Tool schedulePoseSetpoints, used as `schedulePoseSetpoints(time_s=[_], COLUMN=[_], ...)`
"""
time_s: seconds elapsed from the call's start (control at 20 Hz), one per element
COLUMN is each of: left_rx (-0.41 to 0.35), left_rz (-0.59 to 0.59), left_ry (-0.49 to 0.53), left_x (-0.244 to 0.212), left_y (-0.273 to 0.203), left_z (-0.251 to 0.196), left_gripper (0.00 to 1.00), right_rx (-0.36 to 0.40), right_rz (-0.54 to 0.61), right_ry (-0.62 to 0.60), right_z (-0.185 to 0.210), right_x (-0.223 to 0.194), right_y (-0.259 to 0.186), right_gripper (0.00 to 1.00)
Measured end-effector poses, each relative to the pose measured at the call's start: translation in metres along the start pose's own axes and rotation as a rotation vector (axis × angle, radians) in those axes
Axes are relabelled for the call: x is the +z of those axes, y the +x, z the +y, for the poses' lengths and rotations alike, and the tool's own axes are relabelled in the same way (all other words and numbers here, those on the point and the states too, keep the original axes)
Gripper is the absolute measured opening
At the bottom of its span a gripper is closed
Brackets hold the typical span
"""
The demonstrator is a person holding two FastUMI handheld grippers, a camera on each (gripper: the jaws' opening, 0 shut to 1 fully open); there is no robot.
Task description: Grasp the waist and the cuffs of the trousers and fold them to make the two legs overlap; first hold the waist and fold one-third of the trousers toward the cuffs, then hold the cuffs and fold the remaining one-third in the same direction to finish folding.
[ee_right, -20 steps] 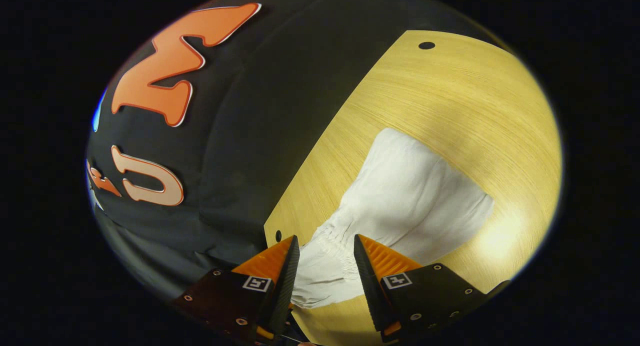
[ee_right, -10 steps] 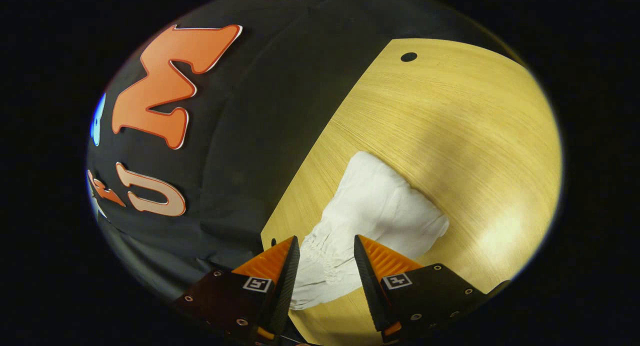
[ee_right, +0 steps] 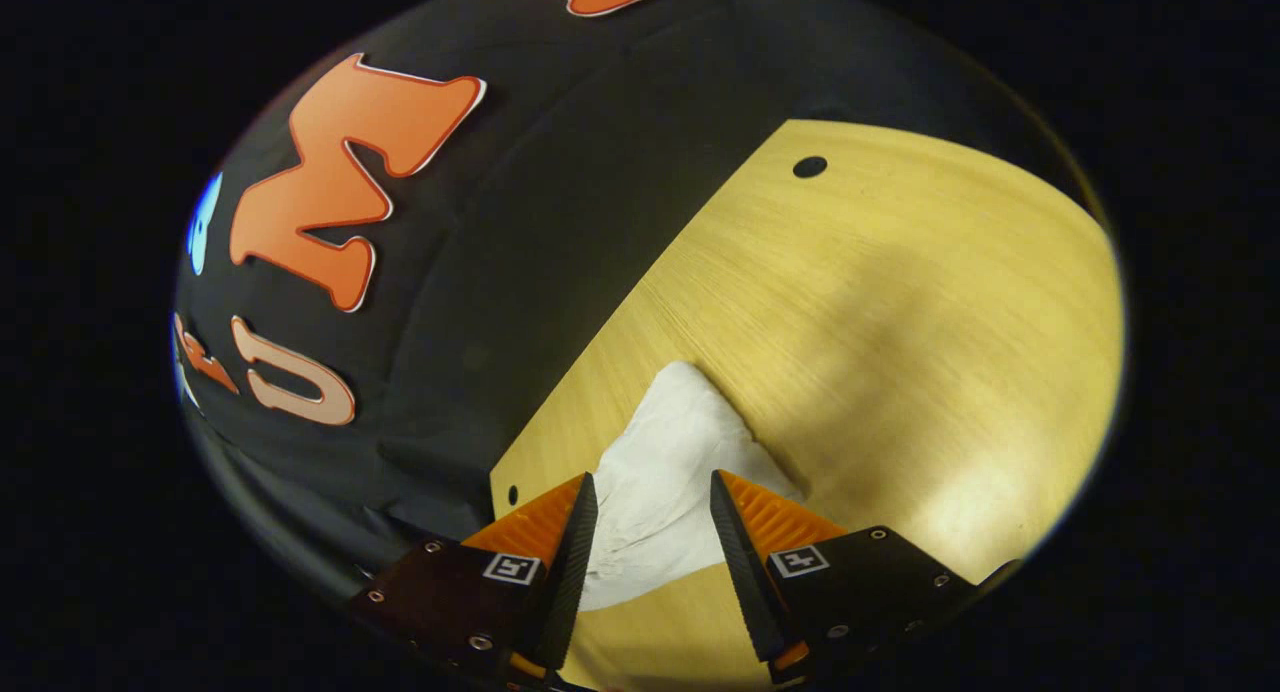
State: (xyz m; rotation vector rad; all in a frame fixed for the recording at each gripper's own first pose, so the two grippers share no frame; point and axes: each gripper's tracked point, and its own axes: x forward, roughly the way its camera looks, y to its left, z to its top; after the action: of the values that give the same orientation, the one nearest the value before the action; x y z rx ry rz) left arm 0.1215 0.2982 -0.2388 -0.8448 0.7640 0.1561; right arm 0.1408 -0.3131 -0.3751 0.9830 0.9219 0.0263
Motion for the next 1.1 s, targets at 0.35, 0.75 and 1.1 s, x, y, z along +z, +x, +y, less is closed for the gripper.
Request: schedulePoseSetpoints(time_s=[0.35,0.75,1.1], left_rx=[-0.047,-0.103,-0.152], left_rz=[-0.042,-0.049,0.004], left_ry=[0.074,0.181,0.250], left_x=[-0.003,-0.036,-0.093], left_y=[-0.012,-0.008,0.008], left_z=[-0.081,-0.185,-0.258], left_gripper=[0.11,0.11,0.11], right_rx=[-0.034,-0.040,-0.051], right_rz=[-0.033,-0.040,-0.051], right_ry=[-0.160,-0.181,-0.173], right_z=[-0.029,-0.061,-0.092], right_x=[0.022,0.045,0.067], right_y=[-0.016,-0.028,-0.042], right_gripper=[0.92,0.96,0.96])
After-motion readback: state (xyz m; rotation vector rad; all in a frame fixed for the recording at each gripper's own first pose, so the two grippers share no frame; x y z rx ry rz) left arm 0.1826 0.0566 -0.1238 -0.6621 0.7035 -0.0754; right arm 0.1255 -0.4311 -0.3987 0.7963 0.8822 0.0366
